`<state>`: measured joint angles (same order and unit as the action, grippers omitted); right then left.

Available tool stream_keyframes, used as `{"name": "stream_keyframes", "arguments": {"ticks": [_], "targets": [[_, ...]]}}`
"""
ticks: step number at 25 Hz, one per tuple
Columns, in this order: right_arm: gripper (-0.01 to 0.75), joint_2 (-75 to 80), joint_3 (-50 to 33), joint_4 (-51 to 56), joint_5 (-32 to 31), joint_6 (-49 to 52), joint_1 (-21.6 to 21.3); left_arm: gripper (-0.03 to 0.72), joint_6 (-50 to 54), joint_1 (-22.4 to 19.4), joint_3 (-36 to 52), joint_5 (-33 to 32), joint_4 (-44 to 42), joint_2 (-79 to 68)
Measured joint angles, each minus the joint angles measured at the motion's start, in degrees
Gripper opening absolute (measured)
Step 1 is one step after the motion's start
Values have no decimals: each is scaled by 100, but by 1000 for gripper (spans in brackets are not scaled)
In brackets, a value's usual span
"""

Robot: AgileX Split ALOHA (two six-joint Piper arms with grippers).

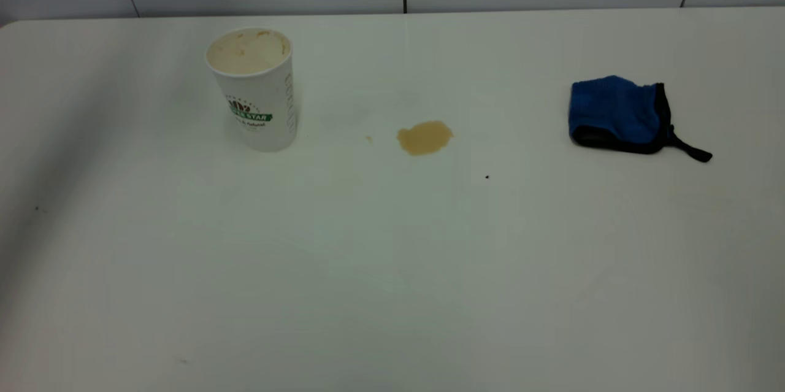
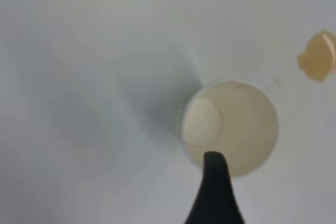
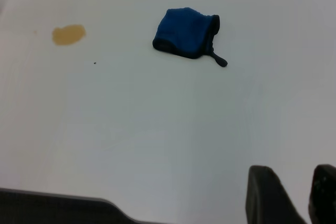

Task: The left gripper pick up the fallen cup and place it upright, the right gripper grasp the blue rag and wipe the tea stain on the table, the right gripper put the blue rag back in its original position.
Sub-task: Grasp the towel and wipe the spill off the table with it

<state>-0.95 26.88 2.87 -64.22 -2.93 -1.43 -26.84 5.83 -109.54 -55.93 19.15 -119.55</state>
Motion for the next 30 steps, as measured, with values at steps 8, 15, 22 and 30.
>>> {"name": "stream_keyframes", "arguments": {"ticks": [8,15,22,30], "targets": [[238,0,0,0,0,0,0,480,174,0,0,-1083,-582,1605],[238,0,0,0,0,0,0,421,1028,0,330,-1097,-797,2562],[238,0,0,0,0,0,0,403,2033,0,2556,-1097,-1760,3873],[238,0,0,0,0,0,0,402,2054,0,5774,-1097,-1915,5972]]}}
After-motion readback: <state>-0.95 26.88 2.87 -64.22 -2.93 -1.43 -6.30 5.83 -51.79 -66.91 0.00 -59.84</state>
